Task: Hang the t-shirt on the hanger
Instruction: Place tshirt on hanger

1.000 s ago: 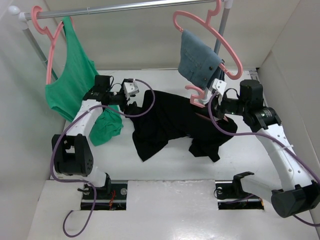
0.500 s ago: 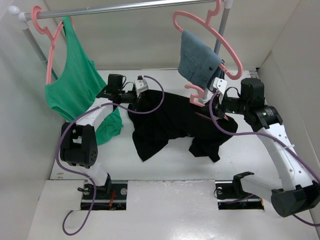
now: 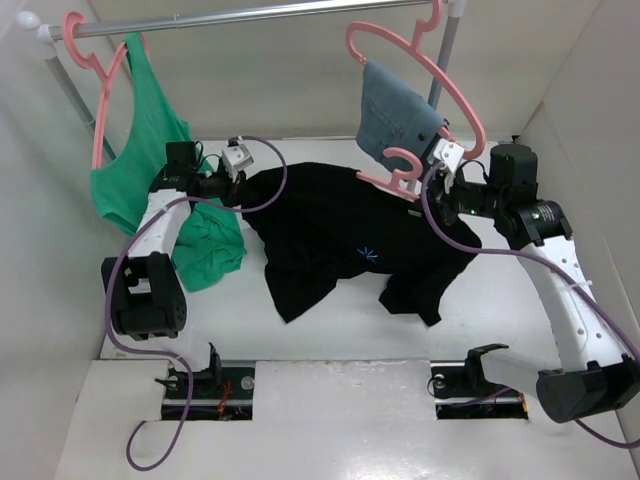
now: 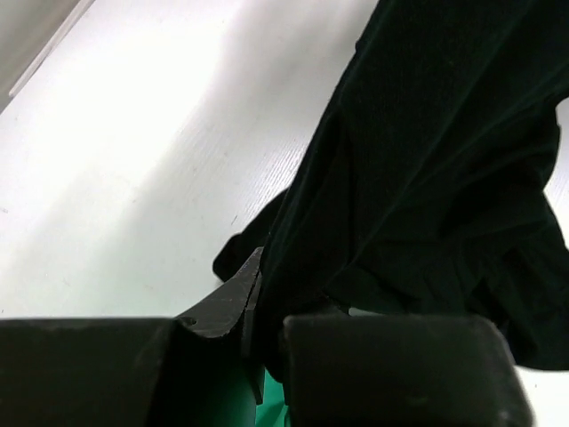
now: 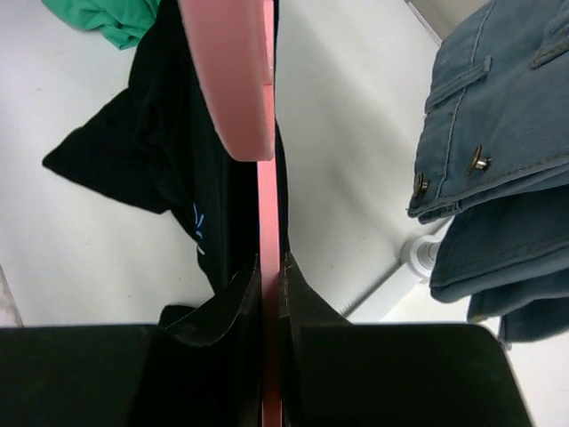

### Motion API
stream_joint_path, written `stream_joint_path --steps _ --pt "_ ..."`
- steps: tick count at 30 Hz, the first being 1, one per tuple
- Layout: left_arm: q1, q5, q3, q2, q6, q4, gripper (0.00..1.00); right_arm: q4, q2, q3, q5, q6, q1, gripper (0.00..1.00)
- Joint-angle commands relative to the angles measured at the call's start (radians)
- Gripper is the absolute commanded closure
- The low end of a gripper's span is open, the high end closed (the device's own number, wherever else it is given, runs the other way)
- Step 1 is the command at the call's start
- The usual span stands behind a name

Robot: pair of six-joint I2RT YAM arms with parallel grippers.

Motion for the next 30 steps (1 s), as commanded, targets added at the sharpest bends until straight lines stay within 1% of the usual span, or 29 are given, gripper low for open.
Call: stream_joint_path --steps 1,6,9,10,11,13,15,17,19,20,23,24,26,28,29,30 --pt "0.036 -0.092 0.017 -0.048 0.062 -0.05 1.0 -0.033 -0.019 0.104 0.062 -0.002 -0.02 1.0" --pt "0.056 -0.169 -0.025 -0.058 0.079 -0.06 1.0 -0.102 -0.04 0.181 0.122 -0.002 -0.02 1.0" --pt "0.096 -0.169 -0.062 -0.058 0.088 -0.025 1.0 -0.166 -0.04 0.245 0.162 -0.021 -0.02 1.0" --pt "0.096 -0.169 -0.062 -0.058 0.097 -0.036 1.0 -0.182 -0.04 0.26 0.171 -0.021 -0.02 1.0" --pt "0.107 -0.155 -0.062 -0.058 0.172 -0.063 1.0 -0.194 -0.04 0.286 0.171 -0.021 -0.02 1.0" --pt "0.095 -0.128 -0.051 -0.071 0.245 -0.135 1.0 -0.206 -0.04 0.319 0.171 -0.021 -0.02 1.0" --pt "0.084 -0.128 -0.062 -0.071 0.234 -0.119 1.0 -0.206 -0.04 0.345 0.153 -0.021 -0.02 1.0" --pt "0.084 -0.137 -0.072 -0.071 0.275 -0.131 1.0 -0.217 -0.04 0.376 0.153 -0.021 -0.011 1.0" --pt "0.075 -0.126 -0.072 -0.081 0.335 -0.178 1.0 -0.217 -0.031 0.415 0.162 0.011 0.028 1.0" --pt "0.075 -0.085 -0.072 -0.081 0.405 -0.247 1.0 -0.217 -0.019 0.429 0.174 0.021 0.043 1.0" --pt "0.04 -0.04 -0.06 -0.091 0.496 -0.342 1.0 -0.188 0.02 0.503 0.203 0.067 0.126 1.0" --pt "0.029 -0.026 -0.049 -0.091 0.525 -0.356 1.0 -0.176 0.033 0.527 0.242 0.077 0.181 1.0" --pt "-0.009 -0.026 -0.049 -0.1 0.585 -0.393 1.0 -0.176 0.087 0.625 0.298 0.091 0.233 1.0" --pt "-0.045 -0.017 -0.04 -0.121 0.659 -0.447 1.0 -0.194 0.128 0.7 0.393 0.113 0.285 1.0" --pt "-0.054 -0.017 -0.04 -0.121 0.668 -0.459 1.0 -0.194 0.165 0.763 0.417 0.131 0.285 1.0" --pt "-0.054 0.012 -0.026 -0.13 0.668 -0.48 1.0 -0.194 0.181 0.79 0.444 0.14 0.296 1.0"
